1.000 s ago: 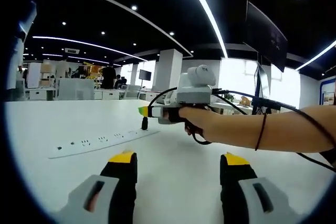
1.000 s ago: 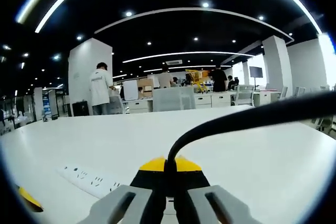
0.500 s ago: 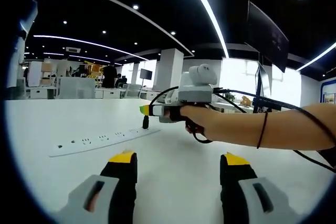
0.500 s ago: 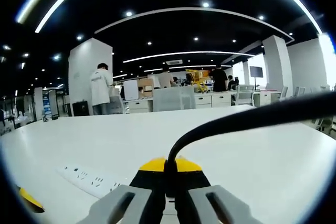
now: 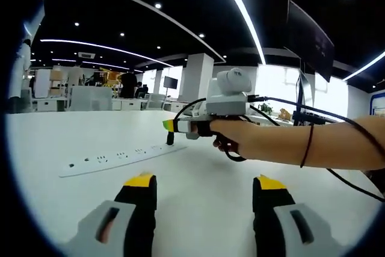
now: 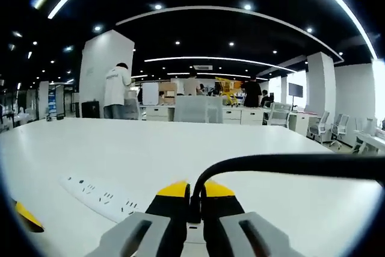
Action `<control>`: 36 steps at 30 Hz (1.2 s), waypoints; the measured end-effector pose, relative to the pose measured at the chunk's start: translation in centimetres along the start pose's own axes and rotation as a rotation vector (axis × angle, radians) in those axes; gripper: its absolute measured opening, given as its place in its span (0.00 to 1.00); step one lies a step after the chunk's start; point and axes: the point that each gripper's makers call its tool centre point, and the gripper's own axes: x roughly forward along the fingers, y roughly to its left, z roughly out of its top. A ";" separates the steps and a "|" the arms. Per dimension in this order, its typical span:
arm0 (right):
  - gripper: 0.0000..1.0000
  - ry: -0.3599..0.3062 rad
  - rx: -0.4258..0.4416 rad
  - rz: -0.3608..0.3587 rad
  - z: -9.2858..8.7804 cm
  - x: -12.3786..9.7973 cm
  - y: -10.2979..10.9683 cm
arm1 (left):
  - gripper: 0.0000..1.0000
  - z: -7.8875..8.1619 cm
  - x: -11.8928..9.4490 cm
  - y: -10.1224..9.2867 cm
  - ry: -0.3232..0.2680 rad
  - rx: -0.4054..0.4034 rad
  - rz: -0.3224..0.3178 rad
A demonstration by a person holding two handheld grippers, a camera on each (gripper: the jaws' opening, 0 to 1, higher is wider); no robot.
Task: Find the data cable on the table. Grasp the USB connector end of the cable and insert it into the USB port on the table
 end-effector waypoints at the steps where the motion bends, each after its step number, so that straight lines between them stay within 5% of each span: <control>1: 0.09 0.011 -0.006 -0.004 -0.1 -0.1 -0.1 | 0.65 0.0 0.0 0.0 0.000 -0.001 0.000; 12: 0.20 -0.002 0.032 -0.002 0.4 -0.7 -0.4 | 0.65 0.4 0.2 0.1 -0.003 -0.004 0.000; 36: 0.33 -0.068 0.154 0.158 1.6 -10.1 2.7 | 0.68 0.0 -0.2 0.0 -0.002 0.001 -0.005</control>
